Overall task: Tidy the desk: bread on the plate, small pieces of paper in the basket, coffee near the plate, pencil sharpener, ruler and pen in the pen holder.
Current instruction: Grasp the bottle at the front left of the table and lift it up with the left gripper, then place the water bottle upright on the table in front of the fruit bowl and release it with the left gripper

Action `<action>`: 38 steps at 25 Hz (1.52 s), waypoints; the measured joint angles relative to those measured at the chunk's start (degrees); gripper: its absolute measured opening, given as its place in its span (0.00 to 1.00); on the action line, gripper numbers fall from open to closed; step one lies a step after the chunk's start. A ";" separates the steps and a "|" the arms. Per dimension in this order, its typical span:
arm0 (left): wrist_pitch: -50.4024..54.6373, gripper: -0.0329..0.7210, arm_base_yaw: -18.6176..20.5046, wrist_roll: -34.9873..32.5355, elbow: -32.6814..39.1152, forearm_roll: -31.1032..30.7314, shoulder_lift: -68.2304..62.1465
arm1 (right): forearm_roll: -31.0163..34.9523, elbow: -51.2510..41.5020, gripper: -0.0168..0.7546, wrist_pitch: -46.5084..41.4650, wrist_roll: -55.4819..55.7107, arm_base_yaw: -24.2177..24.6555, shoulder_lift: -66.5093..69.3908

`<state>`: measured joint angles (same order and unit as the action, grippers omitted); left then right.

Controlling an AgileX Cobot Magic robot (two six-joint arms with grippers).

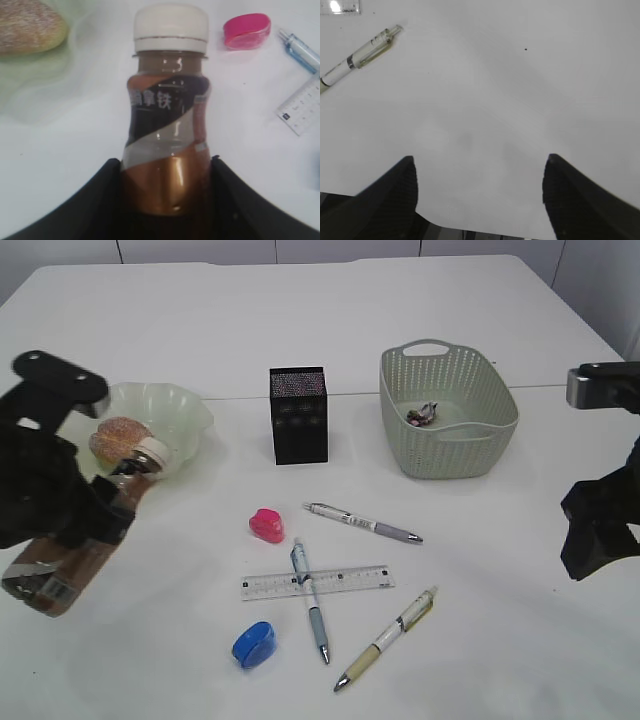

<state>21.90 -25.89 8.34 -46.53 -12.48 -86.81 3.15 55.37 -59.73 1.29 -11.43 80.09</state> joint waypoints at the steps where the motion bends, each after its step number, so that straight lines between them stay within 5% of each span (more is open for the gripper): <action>1: -2.01 0.55 1.37 -0.03 2.44 0.00 2.45 | 0.21 0.00 0.76 0.00 0.12 0.00 0.00; 5: -9.34 0.55 5.42 -0.25 9.64 0.55 11.09 | 1.43 0.00 0.76 -0.68 0.41 0.00 0.00; 17: -40.51 0.55 5.68 -0.25 21.01 7.36 22.63 | 1.71 0.00 0.76 -1.36 0.53 0.00 0.00; 32: -78.89 0.55 5.68 -0.25 22.73 7.43 8.38 | 1.16 0.00 0.76 -1.53 0.53 0.00 0.00; 38: -84.34 0.55 5.68 0.35 22.73 5.41 4.02 | 1.16 0.00 0.76 -0.77 0.53 0.00 0.00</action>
<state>-62.44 -20.21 8.69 -23.80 -7.07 -82.78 4.30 55.37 -60.49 1.82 -11.43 80.09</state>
